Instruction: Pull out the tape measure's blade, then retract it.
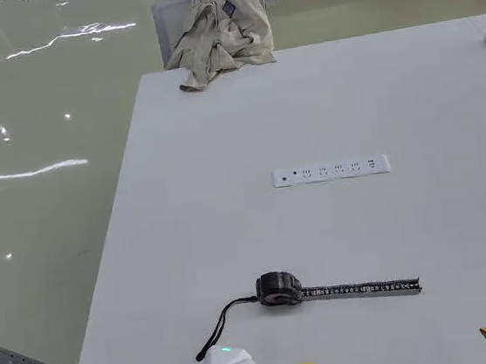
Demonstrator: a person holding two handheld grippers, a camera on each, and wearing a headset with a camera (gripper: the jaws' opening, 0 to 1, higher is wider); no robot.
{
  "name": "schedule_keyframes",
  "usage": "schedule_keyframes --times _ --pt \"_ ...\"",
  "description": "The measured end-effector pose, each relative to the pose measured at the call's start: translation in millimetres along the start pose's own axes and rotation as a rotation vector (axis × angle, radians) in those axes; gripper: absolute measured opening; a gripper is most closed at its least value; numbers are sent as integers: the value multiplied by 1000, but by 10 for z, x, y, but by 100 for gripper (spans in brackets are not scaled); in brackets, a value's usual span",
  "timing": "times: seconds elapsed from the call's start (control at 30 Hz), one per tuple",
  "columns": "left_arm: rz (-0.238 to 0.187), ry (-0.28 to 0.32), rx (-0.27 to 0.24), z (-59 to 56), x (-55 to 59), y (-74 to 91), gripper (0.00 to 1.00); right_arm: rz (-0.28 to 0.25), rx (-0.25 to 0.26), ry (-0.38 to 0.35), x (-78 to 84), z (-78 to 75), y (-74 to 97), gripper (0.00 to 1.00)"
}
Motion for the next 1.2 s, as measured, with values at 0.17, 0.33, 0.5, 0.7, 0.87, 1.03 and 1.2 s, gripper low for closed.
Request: schedule_keyframes --times 0.17,0.33,0.5,0.7,0.87,1.03,1.2 --pt "0 1 -4 -2 -26 -72 97 8 -5 7 -20 -28 -70 91" --pt "-2 3 -10 -17 -76 -134 97 13 -14 18 -51 -52 -149 90" --pt "-7 2 -15 -41 -121 -196 97 17 -19 29 -87 -92 -201 90" --pt "-10 3 -22 -80 -162 -275 96 15 -21 45 -132 -173 -275 89" --pt "-24 3 -33 -92 -211 -354 95 24 -22 65 -150 -245 -338 88" --pt "-21 6 -42 -96 -261 -439 95 40 -22 82 -159 -309 -417 87" --pt "-19 14 -40 -103 -313 -540 95 49 -28 92 -187 -366 -485 86"
Point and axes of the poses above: the centre of the closed fingertips' face, and the gripper's own axes: y roughly backward along the fingers, z roughly to its left, x roughly out of its underside, the point moved 8 cm from there along y, roughly backward along the fingers, and after that the axes turned 2 degrees about -y, right-handed, at the moved point
